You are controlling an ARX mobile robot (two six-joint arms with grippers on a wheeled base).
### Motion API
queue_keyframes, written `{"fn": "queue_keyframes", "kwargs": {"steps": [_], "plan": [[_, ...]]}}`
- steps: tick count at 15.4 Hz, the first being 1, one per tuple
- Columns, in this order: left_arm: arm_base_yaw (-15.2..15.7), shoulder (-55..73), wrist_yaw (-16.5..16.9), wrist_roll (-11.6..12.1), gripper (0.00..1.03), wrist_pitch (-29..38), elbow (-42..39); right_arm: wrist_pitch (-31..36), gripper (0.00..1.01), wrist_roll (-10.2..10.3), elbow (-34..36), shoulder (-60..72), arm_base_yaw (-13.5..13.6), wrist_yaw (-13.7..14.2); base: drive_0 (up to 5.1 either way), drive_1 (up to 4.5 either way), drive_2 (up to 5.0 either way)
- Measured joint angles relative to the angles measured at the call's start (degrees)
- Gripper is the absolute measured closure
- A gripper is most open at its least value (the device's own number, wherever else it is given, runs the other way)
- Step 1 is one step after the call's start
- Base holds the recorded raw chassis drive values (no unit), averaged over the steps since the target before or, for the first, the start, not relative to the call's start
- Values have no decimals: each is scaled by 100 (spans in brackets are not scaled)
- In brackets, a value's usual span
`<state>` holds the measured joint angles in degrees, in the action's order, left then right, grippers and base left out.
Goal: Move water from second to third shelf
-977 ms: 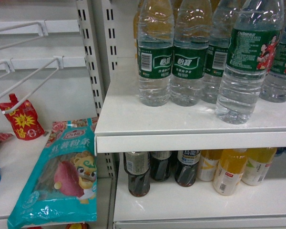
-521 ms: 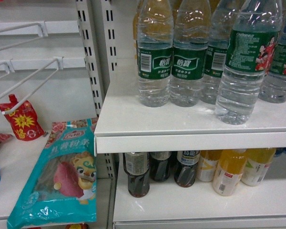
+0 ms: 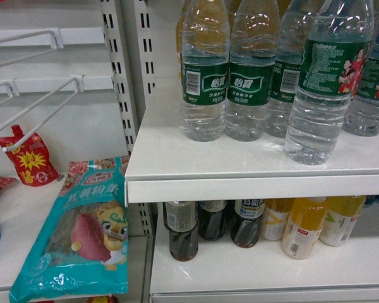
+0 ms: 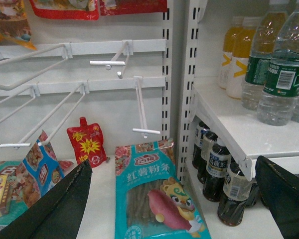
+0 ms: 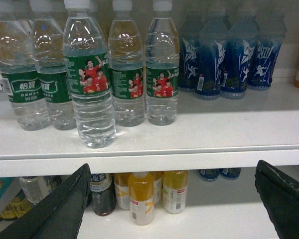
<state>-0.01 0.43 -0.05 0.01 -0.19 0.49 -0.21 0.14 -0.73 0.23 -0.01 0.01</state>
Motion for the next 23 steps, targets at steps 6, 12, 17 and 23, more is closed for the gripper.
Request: {"fn": "queue_keyframes", "kwargs": {"steps": [6,12,17,23], "plan": [[0,0,0,-2,5,0,0,2,3,0,0,0,0,0,0,0,0],[0,0,-4,-2,5,7,0,9,3,0,0,0,0,-2,0,0,0],[0,0,4,0,5,0,0,0,3,-2,0,0,0,-2,0,0,0],[0,0,11,-2,5,-22,0,-22,3,-17,0,0,0,4,0,0,0]]}}
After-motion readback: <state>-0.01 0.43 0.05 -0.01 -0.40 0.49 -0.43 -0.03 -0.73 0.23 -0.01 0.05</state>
